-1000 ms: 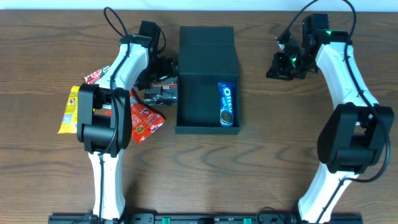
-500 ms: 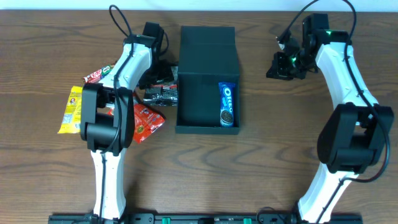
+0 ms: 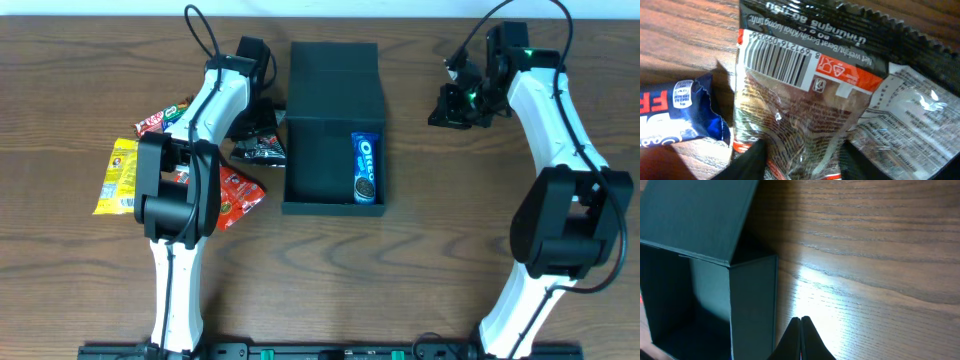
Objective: Pack container
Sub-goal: 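Carry the clear snack bag with the left gripper into the black box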
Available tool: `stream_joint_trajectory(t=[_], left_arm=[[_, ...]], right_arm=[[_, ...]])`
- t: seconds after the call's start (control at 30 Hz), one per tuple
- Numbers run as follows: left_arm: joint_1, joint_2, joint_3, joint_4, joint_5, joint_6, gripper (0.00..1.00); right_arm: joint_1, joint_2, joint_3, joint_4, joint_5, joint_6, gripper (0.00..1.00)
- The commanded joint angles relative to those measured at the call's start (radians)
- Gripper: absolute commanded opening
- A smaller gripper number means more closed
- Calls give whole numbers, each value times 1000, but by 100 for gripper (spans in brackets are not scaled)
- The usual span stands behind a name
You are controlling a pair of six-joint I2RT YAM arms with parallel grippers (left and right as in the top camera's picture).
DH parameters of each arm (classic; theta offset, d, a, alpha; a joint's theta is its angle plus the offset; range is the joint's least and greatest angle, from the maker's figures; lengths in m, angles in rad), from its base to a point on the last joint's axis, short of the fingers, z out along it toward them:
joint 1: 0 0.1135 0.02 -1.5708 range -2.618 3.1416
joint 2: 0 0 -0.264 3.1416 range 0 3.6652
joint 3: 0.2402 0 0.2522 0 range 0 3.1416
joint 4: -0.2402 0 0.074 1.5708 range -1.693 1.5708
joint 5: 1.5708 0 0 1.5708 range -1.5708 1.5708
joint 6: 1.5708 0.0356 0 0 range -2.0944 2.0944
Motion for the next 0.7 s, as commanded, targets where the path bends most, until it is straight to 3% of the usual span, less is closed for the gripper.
stream_joint_trajectory(t=[0.0, 0.3, 0.67], left_arm=[[2, 116, -56, -27, -31, 10, 37], [2, 108, 47, -122, -48, -2, 17], [-29, 69, 447, -302, -146, 2, 14]], right_arm=[[-11, -3, 15, -1, -16, 14, 1], [-11, -3, 15, 0, -16, 14, 1], [-11, -3, 15, 4, -20, 14, 1]])
